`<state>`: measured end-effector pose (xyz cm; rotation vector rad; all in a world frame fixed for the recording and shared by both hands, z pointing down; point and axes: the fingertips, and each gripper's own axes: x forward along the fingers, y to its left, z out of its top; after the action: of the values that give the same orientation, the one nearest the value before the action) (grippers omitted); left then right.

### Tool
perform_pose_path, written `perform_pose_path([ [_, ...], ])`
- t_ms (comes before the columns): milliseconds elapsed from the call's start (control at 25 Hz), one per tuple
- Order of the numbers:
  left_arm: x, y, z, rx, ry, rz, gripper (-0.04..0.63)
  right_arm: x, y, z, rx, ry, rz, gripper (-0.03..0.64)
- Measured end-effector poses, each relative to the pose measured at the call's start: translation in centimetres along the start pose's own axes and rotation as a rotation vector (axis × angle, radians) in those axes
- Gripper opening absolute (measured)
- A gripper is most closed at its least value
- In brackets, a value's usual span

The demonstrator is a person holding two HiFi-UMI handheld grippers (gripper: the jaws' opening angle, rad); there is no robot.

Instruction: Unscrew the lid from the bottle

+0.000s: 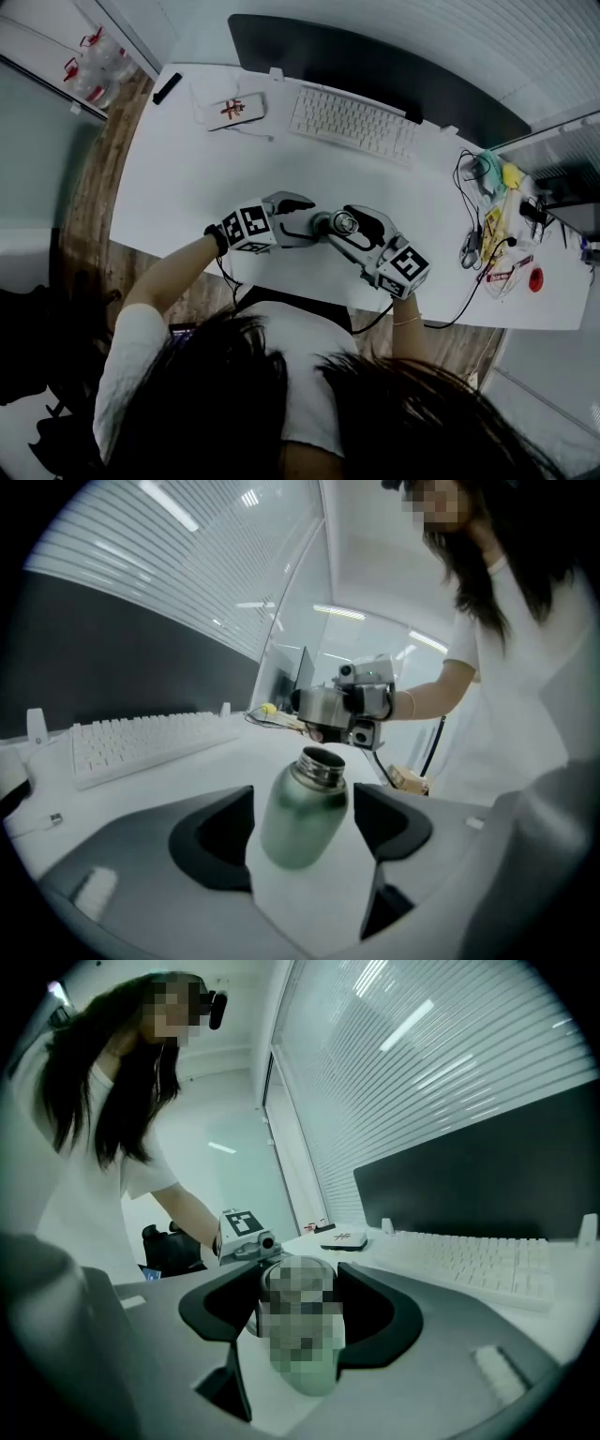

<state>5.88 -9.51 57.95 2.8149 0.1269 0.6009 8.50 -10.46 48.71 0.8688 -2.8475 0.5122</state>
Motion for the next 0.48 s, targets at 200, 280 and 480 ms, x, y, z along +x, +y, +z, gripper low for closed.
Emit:
perform_pose_path([
  [200, -1.8, 0.0, 2.7, 0.018, -0.068, 0.065, 0.373, -1.2, -0.3, 1.8, -0.026, -0.021, -0.075, 0.259],
  [280, -2.5, 0.2, 3.9, 0.042, -0.089, 0.094, 0.373, -1.8, -0.2, 2.7, -0.032, -0.040, -0.104, 0.259],
  [480, -4.5, 1.1, 7.2, 0.067, -0.155, 0.178, 0.371, -3.7, 0.0, 5.2, -0.020, -0.118, -0.187, 0.260],
])
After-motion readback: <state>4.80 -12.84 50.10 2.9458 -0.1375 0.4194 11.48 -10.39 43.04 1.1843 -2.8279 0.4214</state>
